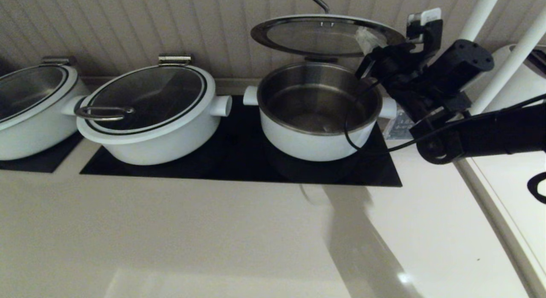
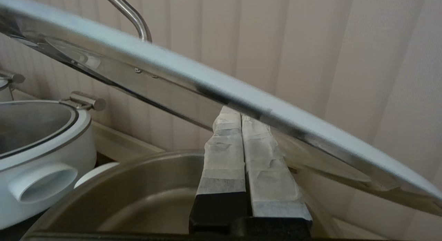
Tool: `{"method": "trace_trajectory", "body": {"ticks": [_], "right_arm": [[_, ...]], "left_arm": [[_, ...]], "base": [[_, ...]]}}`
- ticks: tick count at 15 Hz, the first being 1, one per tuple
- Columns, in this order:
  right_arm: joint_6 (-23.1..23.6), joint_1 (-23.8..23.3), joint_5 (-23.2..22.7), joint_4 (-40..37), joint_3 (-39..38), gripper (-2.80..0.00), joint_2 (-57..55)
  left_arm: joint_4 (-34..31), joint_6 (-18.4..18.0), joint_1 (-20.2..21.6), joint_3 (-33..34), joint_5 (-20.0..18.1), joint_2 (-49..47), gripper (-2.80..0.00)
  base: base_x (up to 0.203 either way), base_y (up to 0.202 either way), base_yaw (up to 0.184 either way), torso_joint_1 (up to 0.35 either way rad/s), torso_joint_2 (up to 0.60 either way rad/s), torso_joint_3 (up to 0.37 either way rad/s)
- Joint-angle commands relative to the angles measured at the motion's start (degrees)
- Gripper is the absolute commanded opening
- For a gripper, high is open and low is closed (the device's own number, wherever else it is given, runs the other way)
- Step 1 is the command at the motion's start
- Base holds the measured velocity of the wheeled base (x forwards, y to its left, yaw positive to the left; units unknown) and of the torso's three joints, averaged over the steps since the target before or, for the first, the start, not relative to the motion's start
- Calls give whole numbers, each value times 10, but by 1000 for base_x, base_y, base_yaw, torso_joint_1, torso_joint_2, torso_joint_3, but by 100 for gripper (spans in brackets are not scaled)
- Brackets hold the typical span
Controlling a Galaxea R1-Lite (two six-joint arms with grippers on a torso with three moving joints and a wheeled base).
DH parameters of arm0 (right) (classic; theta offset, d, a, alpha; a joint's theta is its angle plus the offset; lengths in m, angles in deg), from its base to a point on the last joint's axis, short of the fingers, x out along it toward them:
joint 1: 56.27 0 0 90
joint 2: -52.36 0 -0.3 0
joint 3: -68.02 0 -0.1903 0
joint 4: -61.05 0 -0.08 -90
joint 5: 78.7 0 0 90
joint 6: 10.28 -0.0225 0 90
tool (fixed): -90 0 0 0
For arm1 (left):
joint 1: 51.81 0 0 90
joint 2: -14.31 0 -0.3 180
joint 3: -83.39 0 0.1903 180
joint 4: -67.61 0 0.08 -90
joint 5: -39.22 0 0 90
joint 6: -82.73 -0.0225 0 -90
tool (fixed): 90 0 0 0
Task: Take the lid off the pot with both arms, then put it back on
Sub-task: Open the pot lid completely
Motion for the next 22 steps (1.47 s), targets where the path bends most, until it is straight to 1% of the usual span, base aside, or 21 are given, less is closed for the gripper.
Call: {"method": "trace_trajectory", "body": {"ticks": [1,4,11,16,22], "right_arm": [[1,-3,0,6,6,-280,-9],[1,-9,0,23,7,-280,-15],[1,-35,-1,28,8,-280,-14],[1,-43,-1,23,40,-280,-22],[1,-54,-1,25,49,-280,-26]], "left_arm": [[0,0,0,0,0,1,-280],[0,0,0,0,0,1,-280],[0,0,0,0,0,1,-280],[0,0,0,0,0,1,-280],[0,0,0,0,0,1,-280]], "base": [[0,0,0,0,0,0],[0,0,0,0,0,0],[0,0,0,0,0,0],[0,0,0,0,0,0],[0,0,0,0,0,0]]}}
